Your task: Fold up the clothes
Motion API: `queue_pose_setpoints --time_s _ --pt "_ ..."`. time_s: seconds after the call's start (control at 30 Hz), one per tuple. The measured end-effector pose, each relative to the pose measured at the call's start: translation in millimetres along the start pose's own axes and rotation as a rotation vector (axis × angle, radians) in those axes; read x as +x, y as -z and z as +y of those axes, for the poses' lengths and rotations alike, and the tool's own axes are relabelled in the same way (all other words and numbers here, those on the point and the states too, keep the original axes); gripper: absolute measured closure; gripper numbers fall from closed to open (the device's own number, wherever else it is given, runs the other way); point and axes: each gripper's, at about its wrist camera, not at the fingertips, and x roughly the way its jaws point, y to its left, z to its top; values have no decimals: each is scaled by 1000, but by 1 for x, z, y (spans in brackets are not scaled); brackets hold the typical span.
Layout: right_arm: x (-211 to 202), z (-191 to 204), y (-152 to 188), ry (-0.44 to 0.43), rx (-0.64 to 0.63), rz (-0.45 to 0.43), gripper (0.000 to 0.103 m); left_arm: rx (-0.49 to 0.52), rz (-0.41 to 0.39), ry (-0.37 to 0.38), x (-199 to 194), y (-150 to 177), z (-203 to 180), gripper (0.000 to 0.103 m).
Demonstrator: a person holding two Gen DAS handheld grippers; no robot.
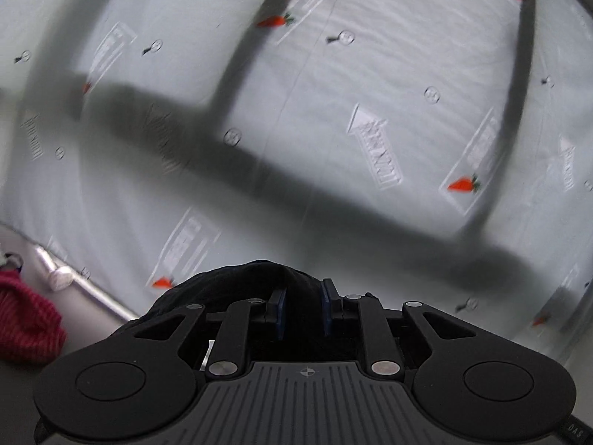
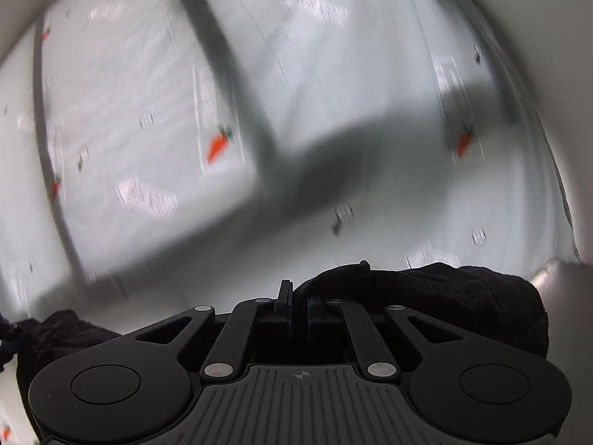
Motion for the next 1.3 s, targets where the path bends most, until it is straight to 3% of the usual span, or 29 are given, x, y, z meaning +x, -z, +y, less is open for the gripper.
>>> queue_pose_setpoints --time_s 0.1,0.27,0.5,0.67,0.83,0.97,1.07,1.17,1.23,1.3 --pt "-4 -18 39 54 -23 92 93 -18 130 -69 -3 59 21 82" --pt "-34 -44 81 107 -74 187 93 6 299 -130 -23 126 36 82" --pt "-86 -68 123 119 -130 338 93 66 422 -182 -55 172 47 82" --pt "-117 -81 171 148 -141 488 93 131 488 -247 -76 205 53 82" --pt "-123 -103 224 197 -82 653 93 192 595 -334 -86 253 61 82" --pt "-125 -116 244 186 -37 751 91 237 676 -374 -93 272 69 81" --pt "-136 -123 237 172 -2 745 90 269 712 -358 -103 270 67 79" --pt "-148 -134 224 169 82 716 82 332 730 -269 -124 258 54 77" --pt "-159 -146 217 170 149 699 63 340 741 -213 -137 250 49 77" --pt "-170 -158 213 177 197 686 54 325 767 -175 -144 244 48 75"
